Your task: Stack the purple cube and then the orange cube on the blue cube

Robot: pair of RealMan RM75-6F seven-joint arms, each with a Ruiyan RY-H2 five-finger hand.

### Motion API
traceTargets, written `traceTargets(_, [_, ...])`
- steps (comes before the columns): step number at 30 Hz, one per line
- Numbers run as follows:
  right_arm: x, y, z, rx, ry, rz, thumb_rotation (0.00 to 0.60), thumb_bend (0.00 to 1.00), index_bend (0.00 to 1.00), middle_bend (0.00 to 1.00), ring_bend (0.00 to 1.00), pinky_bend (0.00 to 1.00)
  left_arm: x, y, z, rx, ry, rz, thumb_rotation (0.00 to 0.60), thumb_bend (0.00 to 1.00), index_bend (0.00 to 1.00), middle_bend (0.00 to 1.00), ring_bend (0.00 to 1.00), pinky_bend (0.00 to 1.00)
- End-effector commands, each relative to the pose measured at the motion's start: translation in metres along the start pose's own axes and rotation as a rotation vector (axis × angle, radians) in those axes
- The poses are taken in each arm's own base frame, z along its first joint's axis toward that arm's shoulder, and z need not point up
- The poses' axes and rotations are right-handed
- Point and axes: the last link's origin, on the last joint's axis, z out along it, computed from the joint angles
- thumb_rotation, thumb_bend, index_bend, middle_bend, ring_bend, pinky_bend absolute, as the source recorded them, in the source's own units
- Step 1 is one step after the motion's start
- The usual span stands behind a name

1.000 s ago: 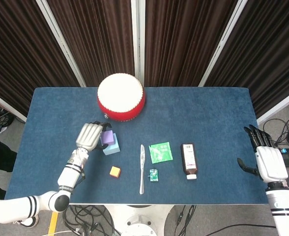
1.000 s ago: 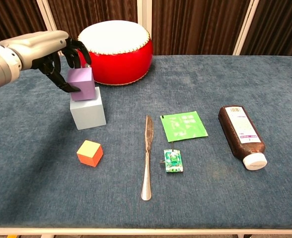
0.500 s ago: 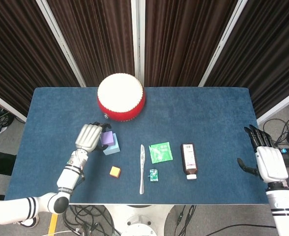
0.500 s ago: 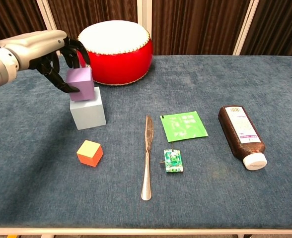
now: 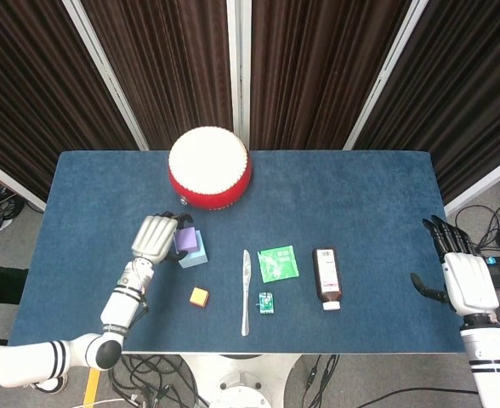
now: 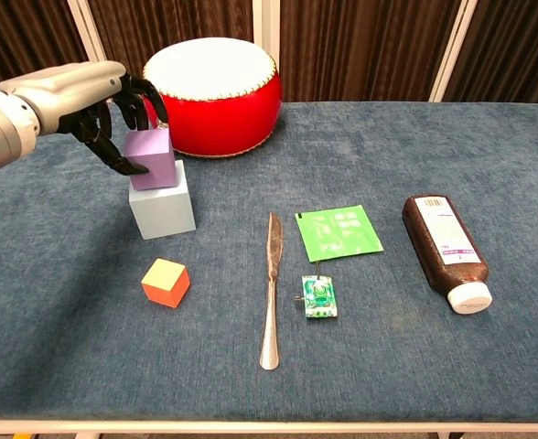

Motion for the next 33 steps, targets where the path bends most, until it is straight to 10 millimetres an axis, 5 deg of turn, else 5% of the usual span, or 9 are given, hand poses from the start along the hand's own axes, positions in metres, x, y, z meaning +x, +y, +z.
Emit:
traceTargets(1, [0.000, 0.000, 0.000, -0.001, -0.002, 0.000, 0.600, 0.22, 0.00, 0.00, 0.00, 0.00, -0.001, -0.002, -0.001, 0.003, -0.003, 0.002, 0.600, 0.27, 0.39, 0.62, 0.39, 0.48])
traceTargets(10, [-0.002, 0.000, 0.001, -0.003, -0.008, -0.005, 0.600, 0.22, 0.00, 0.00, 0.00, 0.00, -0.004, -0.004, -0.002, 0.005, -0.014, -0.018, 0.600, 0.27, 0.38, 0.61, 0.39, 0.48])
traceTargets(19, [-0.002, 0.000, 0.002, -0.006, -0.008, -0.002, 0.600, 0.22, 0.00, 0.00, 0.00, 0.00, -0.002, -0.002, -0.002, -0.023, -0.026, -0.079, 0.600, 0.14, 0.22, 0.37, 0.30, 0.39])
traceTargets(24, [-0.001, 0.000, 0.002, -0.005, -0.007, 0.000, 0.600, 0.22, 0.00, 0.00, 0.00, 0.00, 0.001, -0.002, -0.003, -0.029, -0.016, -0.089, 0.600, 0.11, 0.21, 0.34, 0.28, 0.37])
traceTargets(33, [0.001, 0.000, 0.002, -0.006, -0.001, 0.011, 0.600, 0.22, 0.00, 0.00, 0.00, 0.00, 0.046, -0.022, -0.036, 0.043, 0.160, -0.066, 0.600, 0.10, 0.20, 0.34, 0.28, 0.38])
